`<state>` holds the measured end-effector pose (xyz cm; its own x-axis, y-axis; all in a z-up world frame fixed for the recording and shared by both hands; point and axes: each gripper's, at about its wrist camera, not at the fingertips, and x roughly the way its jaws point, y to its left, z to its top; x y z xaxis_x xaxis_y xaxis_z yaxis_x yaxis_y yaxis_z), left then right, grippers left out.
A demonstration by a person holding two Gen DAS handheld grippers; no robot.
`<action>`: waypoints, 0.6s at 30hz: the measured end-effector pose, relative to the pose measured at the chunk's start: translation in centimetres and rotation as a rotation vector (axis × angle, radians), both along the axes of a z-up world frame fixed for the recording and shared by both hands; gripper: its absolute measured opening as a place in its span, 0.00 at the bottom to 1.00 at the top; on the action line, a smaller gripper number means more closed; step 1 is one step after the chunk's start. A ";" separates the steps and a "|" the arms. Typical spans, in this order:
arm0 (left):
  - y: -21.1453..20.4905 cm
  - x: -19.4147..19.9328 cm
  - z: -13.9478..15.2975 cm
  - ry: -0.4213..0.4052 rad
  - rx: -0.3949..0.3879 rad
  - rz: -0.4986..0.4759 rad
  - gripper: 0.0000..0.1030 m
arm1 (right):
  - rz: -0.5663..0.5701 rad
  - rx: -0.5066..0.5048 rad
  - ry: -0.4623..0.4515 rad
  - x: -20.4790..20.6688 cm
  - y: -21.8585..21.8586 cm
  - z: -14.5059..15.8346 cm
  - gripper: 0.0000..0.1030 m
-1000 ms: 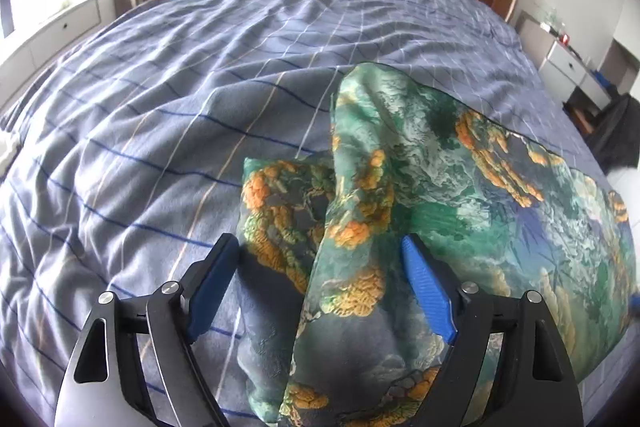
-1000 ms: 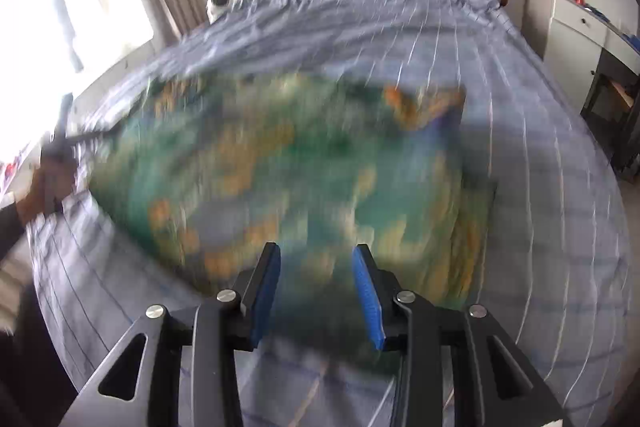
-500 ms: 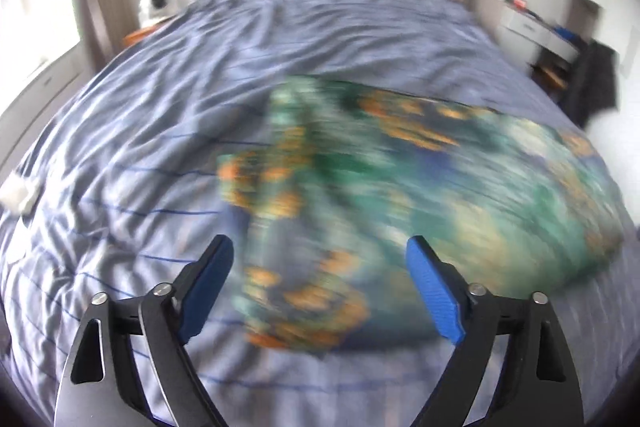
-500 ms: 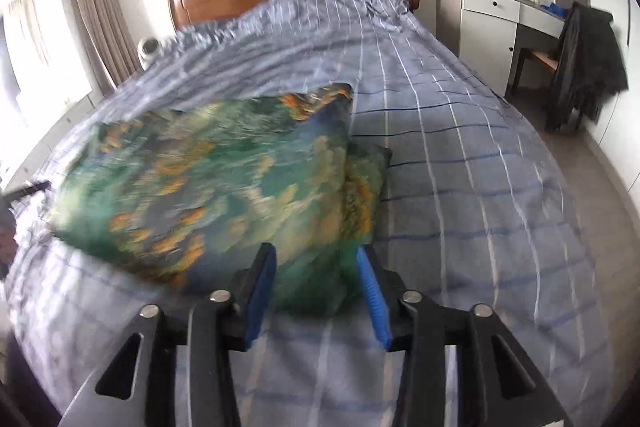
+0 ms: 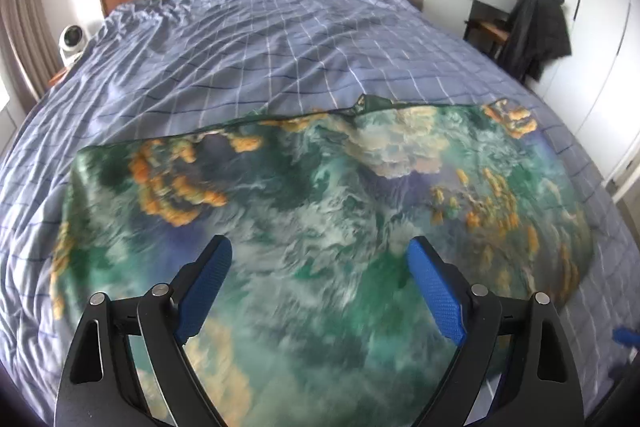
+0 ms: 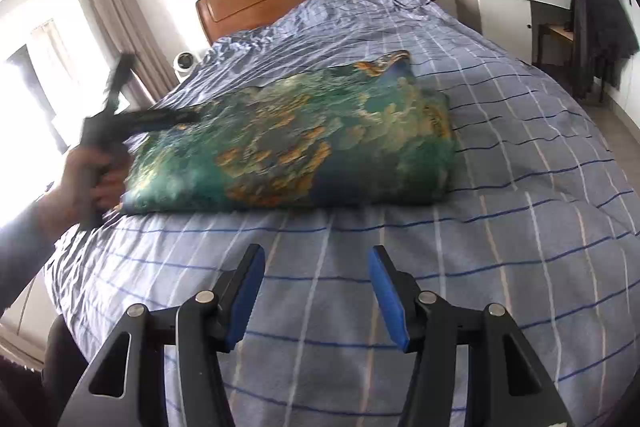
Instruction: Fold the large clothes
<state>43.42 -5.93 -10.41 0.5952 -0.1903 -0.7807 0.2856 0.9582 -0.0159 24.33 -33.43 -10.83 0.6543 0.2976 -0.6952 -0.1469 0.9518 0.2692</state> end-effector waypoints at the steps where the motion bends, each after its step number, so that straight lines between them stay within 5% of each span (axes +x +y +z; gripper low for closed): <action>1: -0.6 -0.2 -0.6 -0.001 0.030 -0.005 0.88 | 0.007 0.002 0.000 -0.2 0.2 0.0 0.53; 12: -1.3 -9.5 -2.6 -0.049 0.158 -0.134 0.88 | 0.009 0.009 0.024 -1.4 0.6 -0.8 0.53; 18: -1.6 -11.7 -0.9 -0.040 0.112 -0.192 0.88 | -0.070 0.012 0.062 0.0 -0.1 -1.0 0.55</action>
